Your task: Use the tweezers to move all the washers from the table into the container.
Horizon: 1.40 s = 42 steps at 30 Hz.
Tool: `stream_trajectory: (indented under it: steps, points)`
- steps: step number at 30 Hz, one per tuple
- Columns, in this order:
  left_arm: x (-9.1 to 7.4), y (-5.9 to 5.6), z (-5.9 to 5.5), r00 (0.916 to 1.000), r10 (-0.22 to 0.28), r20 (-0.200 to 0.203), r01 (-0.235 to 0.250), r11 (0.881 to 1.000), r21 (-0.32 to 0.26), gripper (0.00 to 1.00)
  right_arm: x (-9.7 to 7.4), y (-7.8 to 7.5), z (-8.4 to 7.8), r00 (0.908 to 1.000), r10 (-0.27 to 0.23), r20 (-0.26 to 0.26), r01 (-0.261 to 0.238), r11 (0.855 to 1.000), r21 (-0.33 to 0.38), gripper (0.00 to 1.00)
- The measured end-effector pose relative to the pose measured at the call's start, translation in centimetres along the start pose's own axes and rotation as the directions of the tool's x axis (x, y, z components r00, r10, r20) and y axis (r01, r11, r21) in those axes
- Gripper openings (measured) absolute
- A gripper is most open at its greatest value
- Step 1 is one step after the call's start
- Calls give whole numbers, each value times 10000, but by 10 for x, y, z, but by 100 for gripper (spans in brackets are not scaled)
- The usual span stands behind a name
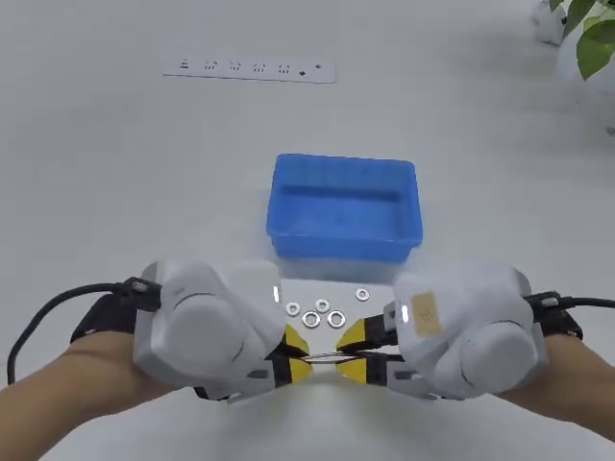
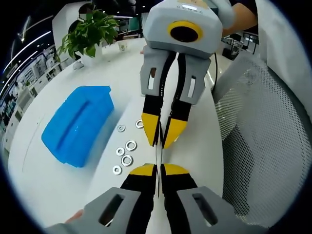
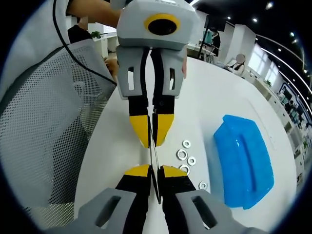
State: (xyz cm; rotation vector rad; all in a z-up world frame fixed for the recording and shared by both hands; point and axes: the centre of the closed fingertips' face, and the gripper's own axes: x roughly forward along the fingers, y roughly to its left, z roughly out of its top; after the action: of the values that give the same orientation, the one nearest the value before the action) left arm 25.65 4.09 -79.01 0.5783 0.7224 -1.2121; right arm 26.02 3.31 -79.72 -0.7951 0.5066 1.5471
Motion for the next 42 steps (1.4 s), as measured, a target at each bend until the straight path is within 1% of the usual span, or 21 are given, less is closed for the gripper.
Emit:
stream_trajectory:
  steps: [2, 4, 5, 8, 11, 12, 17, 18, 20, 21, 23, 24, 28, 30, 31, 32, 34, 37, 42]
  points:
    - [-2, -1, 2, 10000, 22, -79, -19, 9996, 283, 8, -1, 0, 1, 10000, -54, 33, 54, 9999, -113, 8]
    - [-5, -2, 4, 9996, 9, -277, 12, 9971, 762, 8, -3, 2, 4, 9998, -100, 171, 105, 9995, -305, 8]
    - [-6, -2, 5, 9995, 17, -324, 10, 9966, 819, 8, -4, 2, 5, 9997, -129, 220, 137, 9993, -356, 8]
    - [-10, -3, 10, 9996, 35, -279, -10, 9961, 883, 8, -4, 1, 6, 9995, -187, 240, 195, 9993, -330, 8]
    - [-12, -1, 16, 9995, 234, -210, -208, 9930, 1164, 8, -4, -1, 6, 9990, -406, 209, 417, 9978, -520, 9]
    - [-13, 0, 17, 9995, 237, -216, -211, 9933, 1134, 8, -4, -1, 6, 9989, -426, 208, 436, 9975, -551, 9]
    - [-15, -1, 18, 9993, 255, -281, -218, 9920, 1242, 8, -3, 0, 8, 9989, -377, 285, 396, 9970, -671, 8]
    - [-17, -1, 19, 9993, 273, -261, -239, 9923, 1217, 8, -3, 0, 9, 9988, -393, 296, 412, 9969, -665, 8]
    - [-20, 0, 21, 9994, 301, -154, -284, 9947, 990, 8, -4, -1, 12, 9977, -471, 490, 488, 9982, -355, 7]
    - [-23, 2, 23, 9994, 356, -42, -351, 9947, 962, 8, -5, -2, 14, 9958, -513, 753, 519, 9986, -59, 7]
    - [-26, 3, 28, 9987, 457, 218, -471, 9967, 665, 8, -6, -4, 15, 9931, -646, 977, 630, 9978, 191, 7]
    - [-27, 2, 28, 9987, 456, 238, -471, 9967, 667, 8, -7, -5, 16, 9925, -642, 1040, 613, 9976, 314, 7]
    - [-27, 2, 30, 9984, 539, 182, -552, 9951, 826, 8, -6, -5, 17, 9909, -738, 1128, 714, 9971, 247, 7]
    - [-27, 2, 32, 9982, 555, 235, -573, 9949, 829, 8, -7, -5, 18, 9897, -823, 1168, 802, 9965, 220, 7]
    - [-28, 2, 34, 9977, 580, 346, -606, 9950, 790, 8, -9, -5, 18, 9890, -864, 1202, 836, 9961, 275, 7]
    - [-28, 2, 38, 9966, 602, 557, -636, 9961, 608, 8, -10, -6, 17, 9881, -894, 1254, 851, 9956, 395, 7]
    - [-27, 2, 42, 9945, 630, 839, -662, 9971, 365, 8, -13, -7, 16, 9866, -903, 1361, 845, 9953, 479, 7]
    - [-26, 2, 45, 9925, 694, 1005, -722, 9971, 248, 8, -15, -7, 14, 9833, -901, 1583, 775, 9934, 842, 7]
    - [-26, 4, 46, 9894, 688, 1275, -692, 9976, -14, 9, -17, -8, 13, 9786, -913, 1842, 709, 9909, 1141, 7]
